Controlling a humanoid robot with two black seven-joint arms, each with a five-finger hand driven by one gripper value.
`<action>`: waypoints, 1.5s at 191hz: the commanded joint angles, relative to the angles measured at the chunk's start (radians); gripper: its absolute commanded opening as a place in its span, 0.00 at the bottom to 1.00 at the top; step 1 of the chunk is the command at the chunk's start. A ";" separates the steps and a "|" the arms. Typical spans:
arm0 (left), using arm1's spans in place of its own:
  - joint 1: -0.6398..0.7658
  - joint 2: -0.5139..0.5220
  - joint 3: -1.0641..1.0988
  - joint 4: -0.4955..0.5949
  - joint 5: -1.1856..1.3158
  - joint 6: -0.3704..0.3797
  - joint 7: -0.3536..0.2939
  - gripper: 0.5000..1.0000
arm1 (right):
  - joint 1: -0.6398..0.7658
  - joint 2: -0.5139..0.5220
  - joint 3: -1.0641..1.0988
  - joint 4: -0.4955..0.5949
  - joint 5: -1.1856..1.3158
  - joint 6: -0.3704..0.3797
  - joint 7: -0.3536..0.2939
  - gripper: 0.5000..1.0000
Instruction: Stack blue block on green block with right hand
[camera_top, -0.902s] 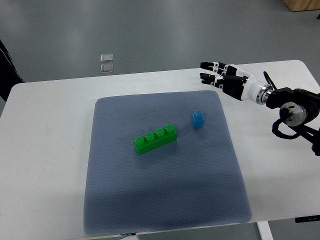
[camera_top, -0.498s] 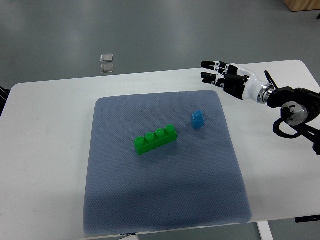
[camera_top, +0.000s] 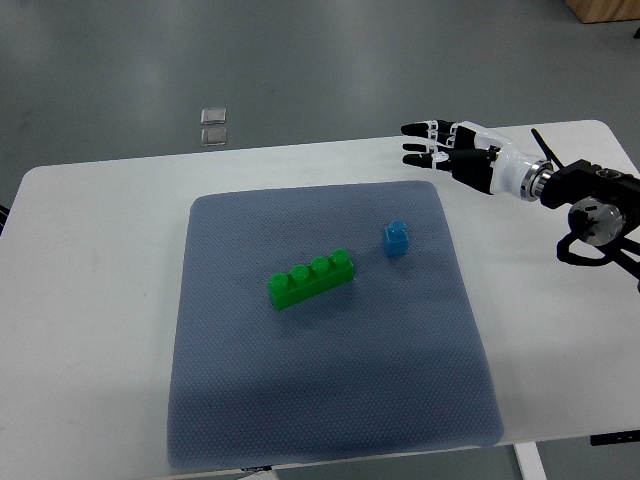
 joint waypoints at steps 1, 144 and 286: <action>-0.001 0.000 0.002 0.002 0.000 0.000 0.000 1.00 | 0.000 0.001 0.000 0.002 -0.141 0.003 0.059 0.83; -0.001 0.000 0.002 0.001 0.000 0.000 0.000 1.00 | 0.016 -0.001 -0.021 0.009 -1.003 -0.086 0.107 0.83; -0.001 0.000 0.002 0.001 0.000 0.000 0.000 1.00 | 0.026 0.090 -0.127 -0.009 -1.177 -0.219 0.041 0.64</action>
